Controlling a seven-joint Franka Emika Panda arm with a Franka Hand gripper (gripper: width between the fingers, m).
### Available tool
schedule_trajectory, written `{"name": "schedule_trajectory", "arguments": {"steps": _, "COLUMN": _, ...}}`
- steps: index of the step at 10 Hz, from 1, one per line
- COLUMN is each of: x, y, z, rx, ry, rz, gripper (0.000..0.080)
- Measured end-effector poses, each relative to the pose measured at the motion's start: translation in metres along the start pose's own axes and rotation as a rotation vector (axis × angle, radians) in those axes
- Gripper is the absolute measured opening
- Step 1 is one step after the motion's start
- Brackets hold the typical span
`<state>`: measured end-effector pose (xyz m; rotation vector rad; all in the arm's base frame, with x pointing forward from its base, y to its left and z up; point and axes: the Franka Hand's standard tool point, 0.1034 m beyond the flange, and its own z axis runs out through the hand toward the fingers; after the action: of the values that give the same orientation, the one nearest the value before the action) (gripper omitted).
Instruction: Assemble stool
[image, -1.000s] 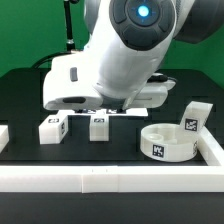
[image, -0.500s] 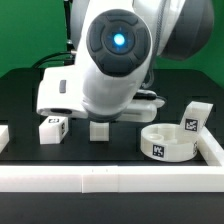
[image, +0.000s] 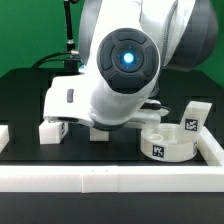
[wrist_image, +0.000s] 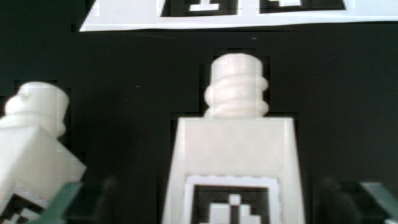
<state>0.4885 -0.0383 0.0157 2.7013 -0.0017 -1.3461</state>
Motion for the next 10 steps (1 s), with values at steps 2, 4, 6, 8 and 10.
{"name": "schedule_trajectory", "arguments": {"steps": 2, "x": 0.0, "y": 0.001, "z": 0.0, "rx": -0.002, "ry": 0.0, "rz": -0.001, "gripper": 0.0387}}
{"name": "schedule_trajectory", "arguments": {"steps": 4, "x": 0.0, "y": 0.0, "z": -0.001, "rx": -0.003, "ry": 0.001, "rz": -0.003, "gripper": 0.0334}}
{"name": "schedule_trajectory", "arguments": {"steps": 6, "x": -0.003, "y": -0.002, "z": -0.007, "rx": -0.003, "ry": 0.01, "rz": -0.006, "gripper": 0.0334}}
{"name": "schedule_trajectory", "arguments": {"steps": 8, "x": -0.019, "y": -0.012, "z": -0.026, "rx": -0.005, "ry": 0.016, "rz": -0.022, "gripper": 0.0334}}
{"name": "schedule_trajectory", "arguments": {"steps": 10, "x": -0.041, "y": -0.021, "z": -0.051, "rx": -0.008, "ry": 0.024, "rz": -0.061, "gripper": 0.0334}}
